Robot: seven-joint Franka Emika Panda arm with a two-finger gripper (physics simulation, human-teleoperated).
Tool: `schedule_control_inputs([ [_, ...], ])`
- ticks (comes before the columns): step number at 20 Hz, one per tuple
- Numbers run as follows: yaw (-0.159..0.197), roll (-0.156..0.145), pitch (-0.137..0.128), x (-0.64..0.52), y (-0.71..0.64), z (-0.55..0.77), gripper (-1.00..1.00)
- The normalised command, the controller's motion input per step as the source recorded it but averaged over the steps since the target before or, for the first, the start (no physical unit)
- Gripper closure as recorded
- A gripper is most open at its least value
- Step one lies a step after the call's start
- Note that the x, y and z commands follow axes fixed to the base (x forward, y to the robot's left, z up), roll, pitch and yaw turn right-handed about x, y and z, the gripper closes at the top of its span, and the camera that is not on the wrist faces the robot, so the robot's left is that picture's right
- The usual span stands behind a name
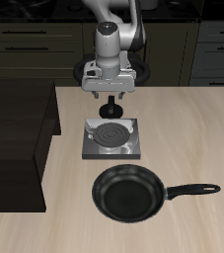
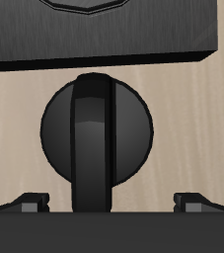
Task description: Turn on the flat stove
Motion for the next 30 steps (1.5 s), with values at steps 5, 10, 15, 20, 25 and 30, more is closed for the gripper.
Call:
schedule_control_inputs([
  [5,-0.002,-0.002,0.019,0.00,-0.02,-0.10,-1.00],
  [10,-0.011,-0.009,0.059,0.01,-0.04,-0.18,-1.00],
  [15,-0.029,0.007,0.071,-0.01,-0.03,-0.25,-1.00],
  [20,-0.040,-0.003,0.033,-0.02,-0.09,-0.10,1.00],
  [25,0.015,-0.009,-0.020,-0.03,-0.12,0.11,1.00],
  [30,0.016,-0.008,-0.030,-0.02,-0.11,0.14,1.00],
])
